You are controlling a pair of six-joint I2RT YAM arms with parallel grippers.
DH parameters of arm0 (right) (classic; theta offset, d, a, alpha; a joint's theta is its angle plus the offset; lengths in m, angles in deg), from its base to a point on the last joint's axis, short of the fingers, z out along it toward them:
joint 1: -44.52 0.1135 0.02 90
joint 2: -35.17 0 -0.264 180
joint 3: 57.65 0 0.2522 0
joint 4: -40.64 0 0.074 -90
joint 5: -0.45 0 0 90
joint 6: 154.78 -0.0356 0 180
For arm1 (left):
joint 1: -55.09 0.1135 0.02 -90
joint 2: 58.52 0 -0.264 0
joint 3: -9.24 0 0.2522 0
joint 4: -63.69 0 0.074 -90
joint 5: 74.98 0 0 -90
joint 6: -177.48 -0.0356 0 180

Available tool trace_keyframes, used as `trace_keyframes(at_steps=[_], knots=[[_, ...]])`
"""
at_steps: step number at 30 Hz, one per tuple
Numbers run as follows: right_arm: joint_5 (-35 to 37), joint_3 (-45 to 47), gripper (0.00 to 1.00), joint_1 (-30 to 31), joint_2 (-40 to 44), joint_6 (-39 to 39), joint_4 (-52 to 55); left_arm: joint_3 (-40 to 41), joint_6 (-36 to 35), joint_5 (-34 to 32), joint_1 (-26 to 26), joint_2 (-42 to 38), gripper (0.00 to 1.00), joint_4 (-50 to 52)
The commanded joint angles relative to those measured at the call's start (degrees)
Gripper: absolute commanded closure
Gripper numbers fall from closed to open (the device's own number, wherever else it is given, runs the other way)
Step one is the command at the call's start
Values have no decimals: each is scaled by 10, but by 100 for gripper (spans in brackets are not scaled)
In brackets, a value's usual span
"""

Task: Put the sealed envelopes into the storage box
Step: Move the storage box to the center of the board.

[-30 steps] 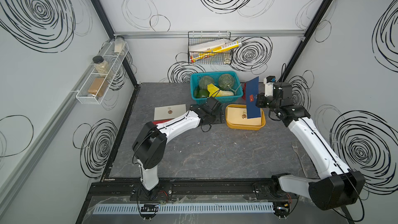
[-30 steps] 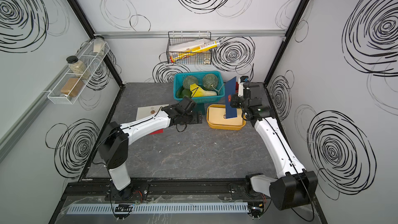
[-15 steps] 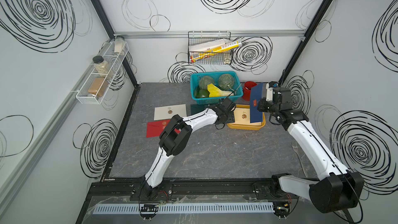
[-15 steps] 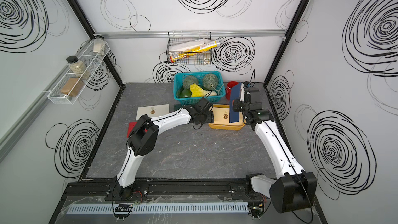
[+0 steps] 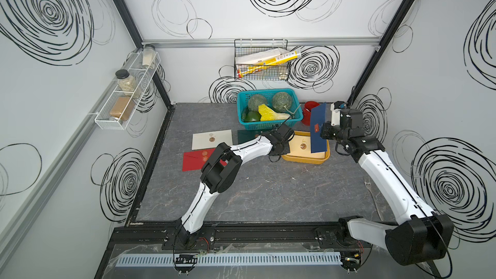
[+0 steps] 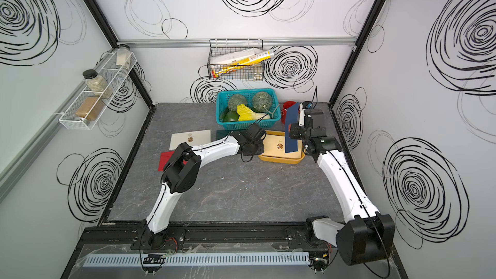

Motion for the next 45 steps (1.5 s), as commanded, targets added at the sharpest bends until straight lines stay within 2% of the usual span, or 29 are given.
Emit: trace_keyframes(at_steps=[1, 5, 10, 17, 20, 26, 29, 33, 35, 37, 41, 45], knots=[[-66, -20, 100, -1, 4, 32, 3, 43, 0, -6, -2, -32, 91, -1], [-167, -28, 100, 0, -8, 70, 25, 112, -1, -19, 0, -85, 96, -8], [-276, -5, 100, 18, -7, 120, 24, 229, -18, -19, 28, -187, 96, -17], [-321, 9, 100, 115, -35, 198, 47, 367, -118, -15, 76, -327, 96, 25], [-345, 29, 100, 137, -42, 223, 36, 428, -142, 18, 108, -378, 94, 18], [-370, 29, 100, 151, -55, 281, 46, 472, -174, 22, 121, -402, 92, 29], [-398, 16, 100, 152, -68, 317, 68, 489, -157, 26, 121, -407, 87, 20], [-405, 9, 100, 163, -82, 352, 83, 498, -146, 28, 118, -425, 65, 16], [-403, 7, 100, 167, -94, 352, 82, 491, -142, 17, 121, -445, 50, 29], [-405, -1, 100, 177, -110, 356, 86, 481, -138, 6, 131, -475, 42, 45], [-388, -27, 100, 208, -146, 370, 95, 470, -140, 0, 197, -530, 41, 69], [-361, -61, 100, 231, -199, 386, 129, 480, -155, 9, 273, -553, 41, 79]])
